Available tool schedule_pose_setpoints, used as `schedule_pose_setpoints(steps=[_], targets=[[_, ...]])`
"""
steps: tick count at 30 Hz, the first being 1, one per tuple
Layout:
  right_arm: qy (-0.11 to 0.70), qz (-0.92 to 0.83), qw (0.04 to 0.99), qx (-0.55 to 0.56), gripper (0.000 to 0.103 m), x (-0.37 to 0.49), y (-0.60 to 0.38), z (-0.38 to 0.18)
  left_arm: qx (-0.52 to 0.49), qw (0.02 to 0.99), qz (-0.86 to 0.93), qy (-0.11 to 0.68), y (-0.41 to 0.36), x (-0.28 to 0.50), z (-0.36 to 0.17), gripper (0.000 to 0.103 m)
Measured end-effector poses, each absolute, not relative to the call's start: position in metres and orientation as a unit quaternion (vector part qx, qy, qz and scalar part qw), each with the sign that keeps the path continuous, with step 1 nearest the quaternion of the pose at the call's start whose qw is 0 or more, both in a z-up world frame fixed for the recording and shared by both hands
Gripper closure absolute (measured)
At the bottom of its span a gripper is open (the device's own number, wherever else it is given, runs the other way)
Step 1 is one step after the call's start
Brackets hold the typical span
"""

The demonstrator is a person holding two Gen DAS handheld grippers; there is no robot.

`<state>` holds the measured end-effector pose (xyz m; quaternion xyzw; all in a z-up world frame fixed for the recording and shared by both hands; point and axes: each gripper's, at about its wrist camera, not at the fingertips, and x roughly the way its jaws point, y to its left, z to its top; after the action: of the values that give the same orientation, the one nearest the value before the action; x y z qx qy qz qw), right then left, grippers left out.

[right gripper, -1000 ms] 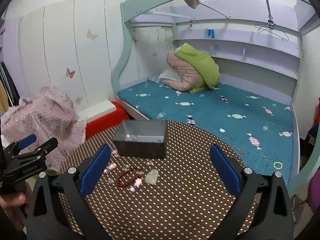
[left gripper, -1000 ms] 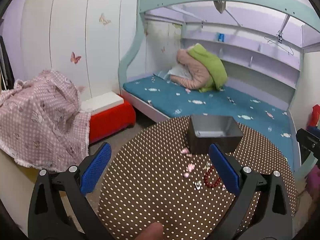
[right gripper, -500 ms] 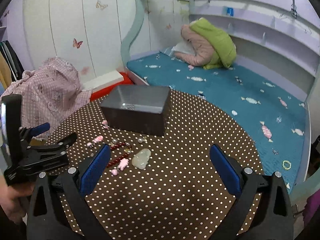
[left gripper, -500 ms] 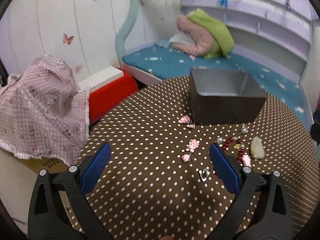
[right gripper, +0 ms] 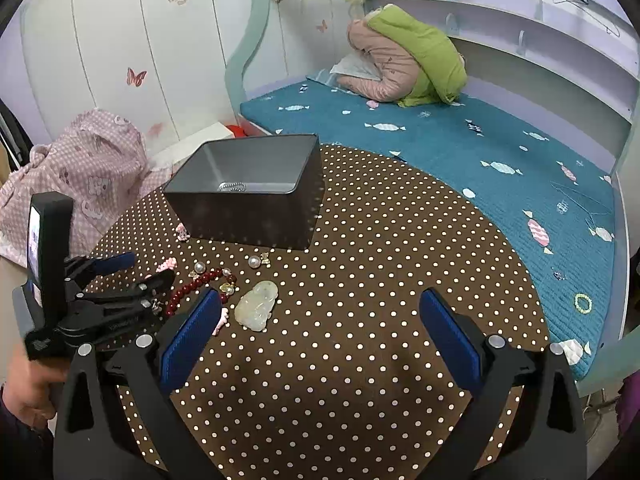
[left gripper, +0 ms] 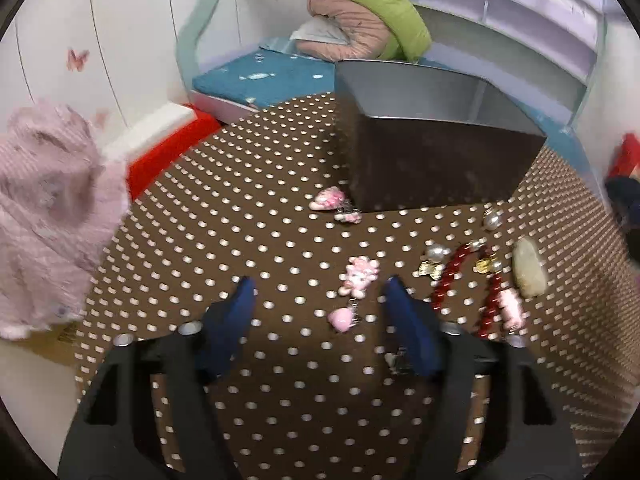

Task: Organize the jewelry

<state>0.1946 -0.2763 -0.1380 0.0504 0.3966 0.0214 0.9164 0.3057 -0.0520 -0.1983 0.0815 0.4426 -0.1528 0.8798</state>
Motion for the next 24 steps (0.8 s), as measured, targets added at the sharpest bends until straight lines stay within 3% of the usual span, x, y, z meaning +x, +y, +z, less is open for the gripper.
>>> schedule_pose_setpoints(steps=[1, 3, 5, 16, 24], targets=[[0.399, 0.022, 0.915, 0.048, 0.008, 0.195, -0.275, -0.139, 0.086, 0.880, -0.157, 0.441, -0.053, 0.305, -0.198, 0.050], [0.405, 0.023, 0.913, 0.047, 0.008, 0.197, -0.275, -0.142, 0.088, 0.876, -0.173, 0.441, -0.055, 0.305, -0.196, 0.076], [0.410, 0.022, 0.911, 0.045, 0.008, 0.201, -0.273, -0.147, 0.083, 0.873, -0.183, 0.444, -0.057, 0.304, -0.196, 0.091], [0.442, 0.055, 0.895, 0.034, 0.008, 0.214, -0.268, -0.180, 0.027, 0.893, -0.136, 0.428, -0.036, 0.277, -0.176, 0.091], [0.437, 0.132, 0.889, 0.024, 0.009, 0.205, -0.249, -0.171, -0.002, 0.911, -0.095, 0.400, -0.019, 0.241, -0.154, 0.091]])
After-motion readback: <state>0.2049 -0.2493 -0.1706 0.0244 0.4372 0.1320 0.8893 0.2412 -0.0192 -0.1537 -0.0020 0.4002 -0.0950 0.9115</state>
